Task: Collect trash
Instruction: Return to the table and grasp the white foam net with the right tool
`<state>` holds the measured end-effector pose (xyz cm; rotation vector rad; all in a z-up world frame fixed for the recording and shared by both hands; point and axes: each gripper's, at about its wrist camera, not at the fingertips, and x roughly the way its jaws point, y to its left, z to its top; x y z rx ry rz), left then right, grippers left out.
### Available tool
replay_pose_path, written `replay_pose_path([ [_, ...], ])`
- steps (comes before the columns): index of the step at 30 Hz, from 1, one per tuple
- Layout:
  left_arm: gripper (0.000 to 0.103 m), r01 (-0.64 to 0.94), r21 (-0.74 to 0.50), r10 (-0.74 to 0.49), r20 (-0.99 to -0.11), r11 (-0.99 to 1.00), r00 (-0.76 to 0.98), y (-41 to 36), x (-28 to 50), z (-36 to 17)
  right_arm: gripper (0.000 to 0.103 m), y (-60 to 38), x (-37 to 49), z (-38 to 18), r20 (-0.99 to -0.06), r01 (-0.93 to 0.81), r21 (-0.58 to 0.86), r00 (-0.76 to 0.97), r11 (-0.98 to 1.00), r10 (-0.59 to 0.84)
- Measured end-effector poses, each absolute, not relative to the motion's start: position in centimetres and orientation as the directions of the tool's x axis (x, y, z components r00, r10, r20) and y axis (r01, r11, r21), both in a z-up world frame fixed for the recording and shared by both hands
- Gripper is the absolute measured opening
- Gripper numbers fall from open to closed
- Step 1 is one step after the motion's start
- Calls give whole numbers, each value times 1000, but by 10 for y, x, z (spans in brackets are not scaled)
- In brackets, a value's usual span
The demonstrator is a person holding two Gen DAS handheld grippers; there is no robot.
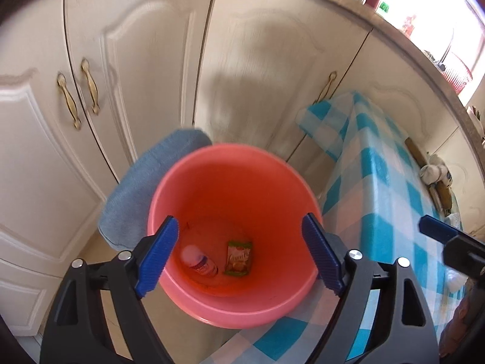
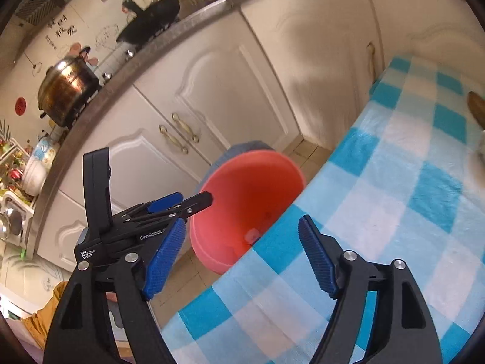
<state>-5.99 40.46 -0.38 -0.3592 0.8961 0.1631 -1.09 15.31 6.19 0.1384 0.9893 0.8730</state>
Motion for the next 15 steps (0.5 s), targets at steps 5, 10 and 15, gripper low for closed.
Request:
replay_pose_path([
  [5, 90, -245, -212, 14, -729, 946, 685, 385, -66, 27, 81, 117, -29, 87, -609, -576, 443, 369, 687, 702],
  [10, 90, -138, -258, -80, -684, 956, 725, 354, -63, 51, 85, 69, -53, 103, -563, -526, 425, 484, 736, 670],
  [15, 90, 5, -265, -181, -647, 964, 741, 308, -54, 80, 88, 18, -75, 110, -556, -420, 416, 585, 807, 591],
])
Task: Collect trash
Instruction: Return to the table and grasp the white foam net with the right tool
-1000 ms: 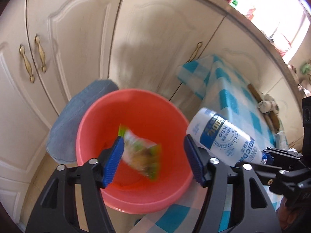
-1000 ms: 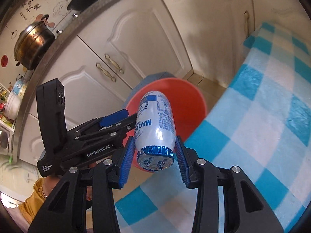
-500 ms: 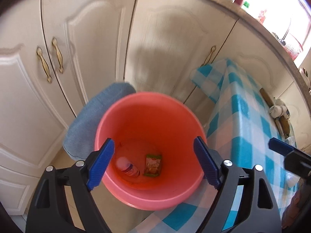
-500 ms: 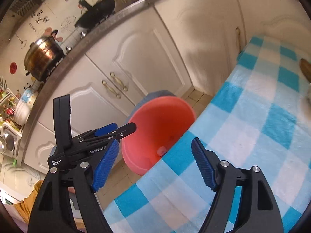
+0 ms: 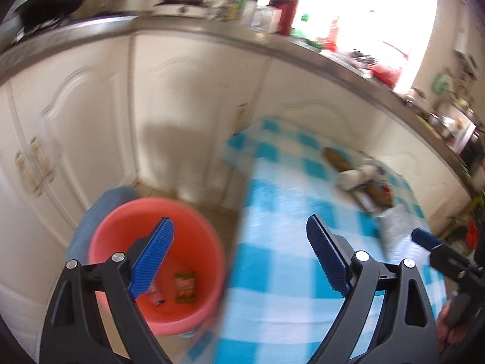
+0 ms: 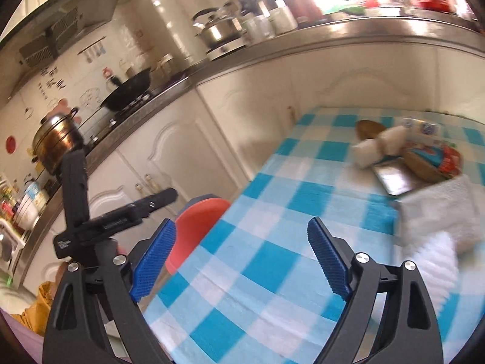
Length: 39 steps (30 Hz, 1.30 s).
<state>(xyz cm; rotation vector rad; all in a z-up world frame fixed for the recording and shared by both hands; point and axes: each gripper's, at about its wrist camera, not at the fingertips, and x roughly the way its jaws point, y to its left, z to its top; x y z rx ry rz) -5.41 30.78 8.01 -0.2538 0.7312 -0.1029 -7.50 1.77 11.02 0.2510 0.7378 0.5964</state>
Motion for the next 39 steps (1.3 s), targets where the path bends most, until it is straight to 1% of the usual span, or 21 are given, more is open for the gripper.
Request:
replay_pose_path([
  [4, 90, 116, -288, -281, -638, 951, 717, 270, -41, 96, 88, -24, -86, 113, -564, -324, 417, 641, 849, 521],
  [6, 90, 173, -281, -319, -642, 944, 697, 246, -32, 101, 89, -44, -90, 115, -561, -278, 428, 665, 860, 493],
  [12, 90, 354, -176, -380, -636, 919, 672, 181, -15, 102, 89, -91, -98, 102, -559, -176, 489, 689, 855, 461],
  [18, 90, 453, -117, -409, -664, 884, 626, 135, 20, 82, 89, -116, -101, 77, -587, -109, 508, 682, 854, 436],
  [25, 90, 492, -76, -395, -708, 867, 586, 101, 68, 53, 89, -123, -91, 49, -639, -56, 501, 649, 864, 413],
  [30, 89, 509, -74, -397, -725, 857, 563, 89, 95, 39, 89, -115, -85, 39, -650, -78, 491, 630, 868, 425],
  [34, 82, 530, -61, -392, -744, 846, 540, 77, 112, 32, 89, -113, -78, 33, -653, -84, 494, 621, 865, 433],
  [39, 79, 537, -57, -394, -745, 842, 538, 67, 127, 27, 89, -112, -74, 31, -653, -91, 486, 624, 869, 430],
])
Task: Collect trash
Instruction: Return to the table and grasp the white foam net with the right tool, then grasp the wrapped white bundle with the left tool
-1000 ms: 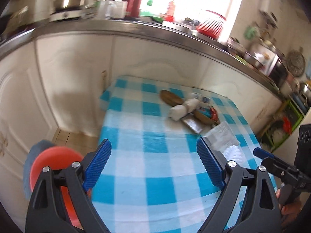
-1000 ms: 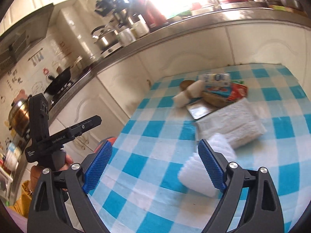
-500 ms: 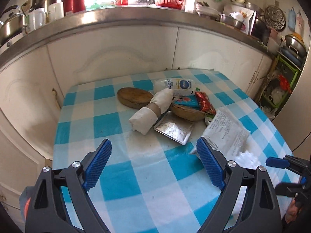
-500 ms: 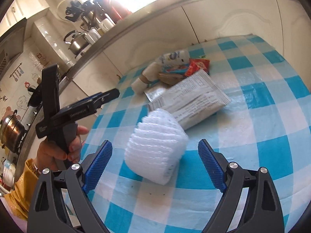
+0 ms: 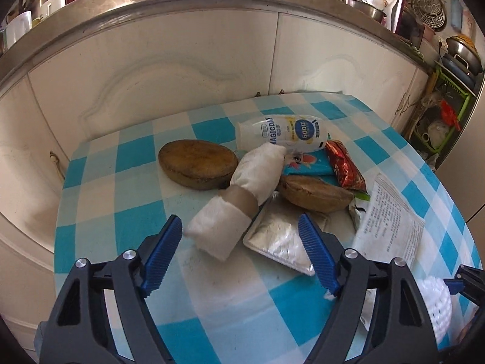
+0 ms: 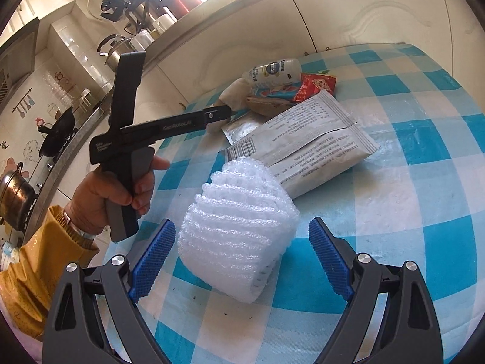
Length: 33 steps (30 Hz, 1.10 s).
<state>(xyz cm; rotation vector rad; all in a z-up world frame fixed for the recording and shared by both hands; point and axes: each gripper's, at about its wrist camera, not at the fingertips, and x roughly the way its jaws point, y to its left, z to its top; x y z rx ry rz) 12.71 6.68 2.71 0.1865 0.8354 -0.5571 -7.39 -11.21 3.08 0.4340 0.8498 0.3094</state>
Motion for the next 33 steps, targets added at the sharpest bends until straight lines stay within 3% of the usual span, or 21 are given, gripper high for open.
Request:
replay_pose_path([
  [6, 68, 525, -44, -374, -754, 850, 541, 61, 140, 21, 83, -113, -71, 27, -649, -92, 494, 623, 865, 437],
  [10, 48, 501, -61, -364, -762, 863, 535, 64, 148, 18, 81, -113, -69, 26, -648, -92, 496, 622, 863, 439],
  [16, 36, 472, -111, -383, -754, 875, 533, 74, 149, 16, 75, -113, -69, 26, -647, -90, 503, 620, 860, 444],
  [33, 34, 356, -179, -376, -681, 917, 628, 131, 94, 35, 48, -117, -76, 27, -647, -59, 518, 625, 854, 436],
])
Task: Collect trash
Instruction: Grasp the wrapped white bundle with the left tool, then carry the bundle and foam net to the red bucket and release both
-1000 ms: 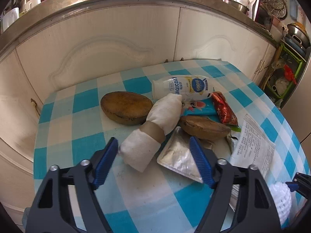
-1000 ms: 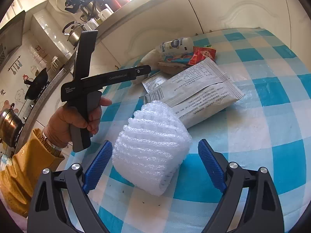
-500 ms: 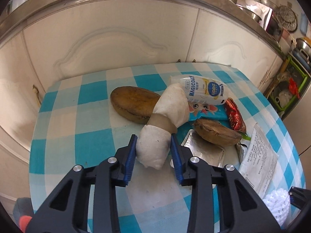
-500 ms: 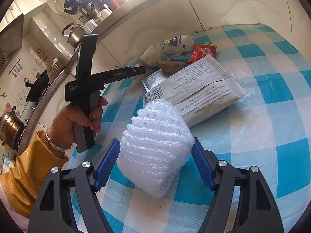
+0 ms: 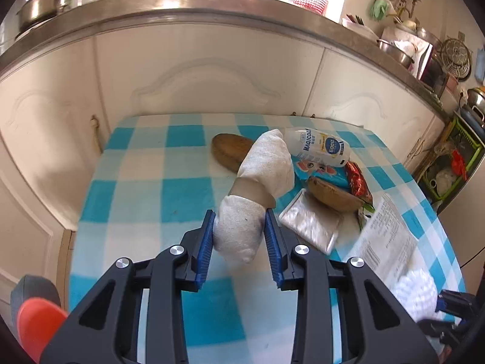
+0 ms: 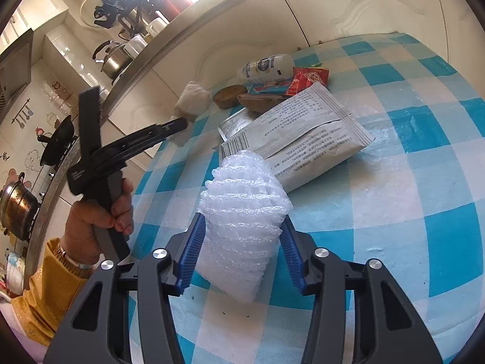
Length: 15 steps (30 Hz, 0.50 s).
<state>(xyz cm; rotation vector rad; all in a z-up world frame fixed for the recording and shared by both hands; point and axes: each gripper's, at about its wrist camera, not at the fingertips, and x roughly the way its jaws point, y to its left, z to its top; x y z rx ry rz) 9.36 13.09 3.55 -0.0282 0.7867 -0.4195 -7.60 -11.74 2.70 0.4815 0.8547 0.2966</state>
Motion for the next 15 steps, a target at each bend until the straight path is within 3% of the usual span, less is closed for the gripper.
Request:
replay_pose_path([
  [6, 34, 313, -216, -374, -666, 925, 646, 164, 65, 38, 42, -113, -81, 34, -646, -76, 492, 636, 867, 422],
  [15, 34, 219, -253, -333, -660, 943, 673, 220, 21, 35, 41, -98, -85, 50, -639, -118, 463, 643, 879, 423],
])
